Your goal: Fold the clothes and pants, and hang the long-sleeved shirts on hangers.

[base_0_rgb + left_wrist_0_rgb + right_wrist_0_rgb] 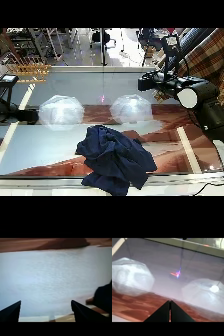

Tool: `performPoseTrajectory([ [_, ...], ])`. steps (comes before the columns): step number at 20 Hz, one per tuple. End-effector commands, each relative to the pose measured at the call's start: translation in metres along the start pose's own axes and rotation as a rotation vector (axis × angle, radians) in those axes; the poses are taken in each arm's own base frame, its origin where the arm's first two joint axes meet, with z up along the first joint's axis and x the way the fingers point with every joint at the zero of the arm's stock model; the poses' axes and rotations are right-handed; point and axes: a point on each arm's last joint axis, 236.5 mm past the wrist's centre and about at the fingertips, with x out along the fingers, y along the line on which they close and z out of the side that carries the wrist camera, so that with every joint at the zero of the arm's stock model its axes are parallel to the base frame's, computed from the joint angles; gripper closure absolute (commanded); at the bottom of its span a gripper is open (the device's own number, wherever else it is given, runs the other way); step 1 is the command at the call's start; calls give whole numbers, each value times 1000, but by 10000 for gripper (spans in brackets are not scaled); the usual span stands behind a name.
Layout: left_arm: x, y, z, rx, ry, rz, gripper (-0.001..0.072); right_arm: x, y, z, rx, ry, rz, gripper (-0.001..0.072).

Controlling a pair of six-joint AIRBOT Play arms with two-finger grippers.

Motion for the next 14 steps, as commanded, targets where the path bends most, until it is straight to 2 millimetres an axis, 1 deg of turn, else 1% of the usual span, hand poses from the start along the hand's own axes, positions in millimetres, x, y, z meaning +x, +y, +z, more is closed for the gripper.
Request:
performPoseTrajectory([
  [1, 1, -80, -5, 16, 26, -342, 9, -4, 12, -39, 26, 167, 50, 693],
  [2, 6, -97, -12, 28, 47, -409, 10, -10, 7, -65, -23, 278, 32, 693],
  [3, 14, -112, -23, 49, 83, -455, 10, -18, 0, -89, -71, 387, 14, 693],
  [4, 24, -123, -39, 81, 128, -478, 10, -27, -5, -112, -106, 488, 5, 692],
  [5, 37, -134, -58, 115, 173, -494, 10, -35, -7, -130, -102, 565, 17, 683],
  [6, 51, -144, -75, 133, 207, -504, 10, -43, -4, -151, -76, 638, 46, 623],
  [7, 66, -154, -93, 150, 233, -510, 10, -48, 3, -174, -54, 697, 92, 585],
  [8, 81, -161, -107, 155, 246, -509, 9, -51, 11, -198, -30, 740, 143, 585],
  [9, 95, -167, -121, 155, 253, -504, 8, -55, 20, -223, -7, 773, 189, 566],
  [10, 104, -172, -131, 156, 256, -501, 7, -62, 26, -250, 17, 810, 216, 501],
  [11, 109, -180, -142, 197, 263, -521, 5, -71, 30, -275, 21, 842, 237, 484],
  [12, 109, -191, -152, 271, 272, -557, 4, -84, 32, -300, 23, 880, 245, 484],
  [13, 110, -204, -161, 351, 281, -583, 4, -95, 34, -320, 30, 908, 248, 484],
  [14, 113, -216, -166, 412, 270, -590, 3, -107, 39, -337, 43, 929, 263, 484],
])
